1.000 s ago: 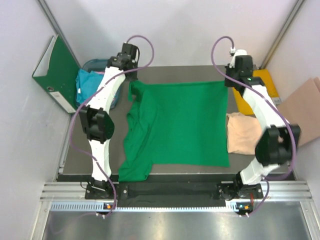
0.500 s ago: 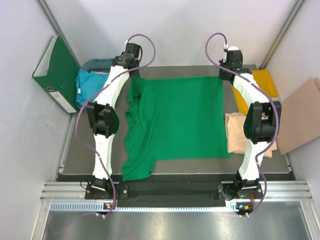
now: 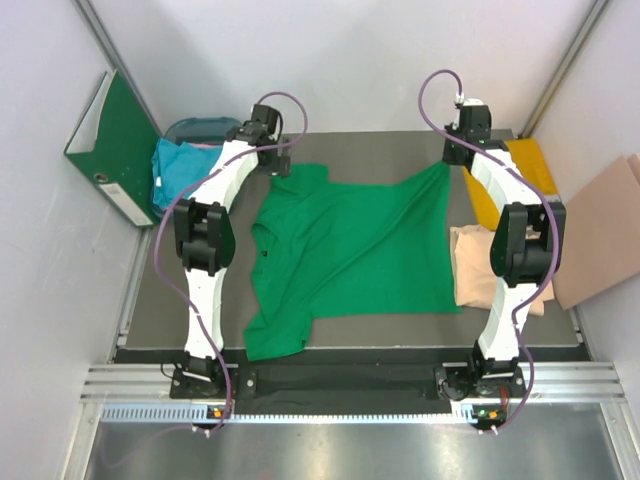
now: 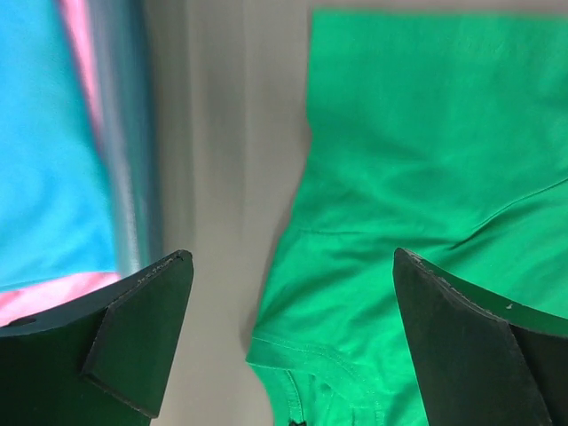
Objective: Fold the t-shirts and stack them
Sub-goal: Grap the side of the flattened tshirt furthest away from the robot with both arms, then fold the flattened tshirt in 1/3 of the way
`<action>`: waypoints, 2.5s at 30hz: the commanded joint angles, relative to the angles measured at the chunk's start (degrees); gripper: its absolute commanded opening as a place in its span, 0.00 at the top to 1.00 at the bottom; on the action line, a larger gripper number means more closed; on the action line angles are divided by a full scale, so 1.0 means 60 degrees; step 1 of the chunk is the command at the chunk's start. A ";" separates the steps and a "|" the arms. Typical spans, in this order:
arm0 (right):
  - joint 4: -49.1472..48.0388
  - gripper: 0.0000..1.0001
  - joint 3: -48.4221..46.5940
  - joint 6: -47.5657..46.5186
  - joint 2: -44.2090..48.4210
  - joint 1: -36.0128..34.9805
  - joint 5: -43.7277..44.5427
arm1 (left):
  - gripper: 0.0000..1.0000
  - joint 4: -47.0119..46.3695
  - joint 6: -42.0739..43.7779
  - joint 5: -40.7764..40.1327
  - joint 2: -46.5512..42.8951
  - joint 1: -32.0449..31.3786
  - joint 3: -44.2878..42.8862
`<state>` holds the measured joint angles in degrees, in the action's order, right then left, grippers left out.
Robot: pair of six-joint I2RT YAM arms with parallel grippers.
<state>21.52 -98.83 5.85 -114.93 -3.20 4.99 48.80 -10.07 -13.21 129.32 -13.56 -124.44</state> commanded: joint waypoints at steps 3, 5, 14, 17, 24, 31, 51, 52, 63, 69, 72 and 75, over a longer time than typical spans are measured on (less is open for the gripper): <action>-0.0583 1.00 0.0254 0.0183 0.0230 0.0065 -0.0451 | 0.01 -0.0661 -0.0006 0.0473 0.0623 0.0092 -0.0923; -0.0700 1.00 0.0473 0.0197 0.0245 0.0050 -0.0554 | 0.01 -0.0880 -0.0167 0.0575 0.1092 0.0151 -0.1361; -0.1154 1.00 0.0841 0.0153 0.0069 0.0021 -0.0774 | 0.14 -0.2052 -0.1646 0.2083 0.2894 0.0839 -0.2609; -0.1272 1.00 0.0827 0.0197 -0.0019 0.0021 -0.0788 | 0.19 -0.2507 -0.2305 0.2757 0.3202 0.1029 -0.2507; -0.1345 1.00 0.0476 0.0315 -0.0311 -0.0008 -0.1067 | 0.30 -0.3005 -0.2994 0.3534 0.3861 0.1074 -0.2521; -0.1287 1.00 0.0285 0.0461 -0.0385 -0.0008 -0.1125 | 0.68 -0.3035 -0.3508 0.4414 0.4536 0.1030 -0.2844; -0.0701 1.00 -0.0066 0.0930 -0.0253 -0.0008 -0.1184 | 1.00 -0.3928 -0.2703 0.2685 0.1036 0.1469 -0.2478; -0.0643 1.00 -0.0169 0.0973 -0.0268 -0.0008 -0.1198 | 1.00 -0.4001 -0.2702 0.2700 0.0948 0.1469 -0.2419; -0.0145 1.00 -0.0536 0.1208 -0.0312 -0.0008 -0.1476 | 1.00 -0.2963 -0.2599 0.3036 -0.0238 0.1470 -0.1705; -0.0173 1.00 0.0590 0.1237 0.0405 -0.0008 -0.1784 | 1.00 -0.2509 -0.2995 0.3872 -0.2083 0.1426 0.1486; -0.0202 1.00 0.1425 0.1252 0.0859 -0.0023 -0.1960 | 1.00 -0.2186 -0.3039 0.3507 -0.2845 0.1425 0.2542; -0.0275 1.00 0.2348 0.1311 0.1400 -0.0008 -0.2092 | 1.00 -0.1893 -0.3025 0.2834 -0.3431 0.1425 0.3043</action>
<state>20.91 -89.21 12.78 -113.62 -3.25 -5.39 35.55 -27.55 7.62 117.03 -4.93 -108.92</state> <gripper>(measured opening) 0.017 0.023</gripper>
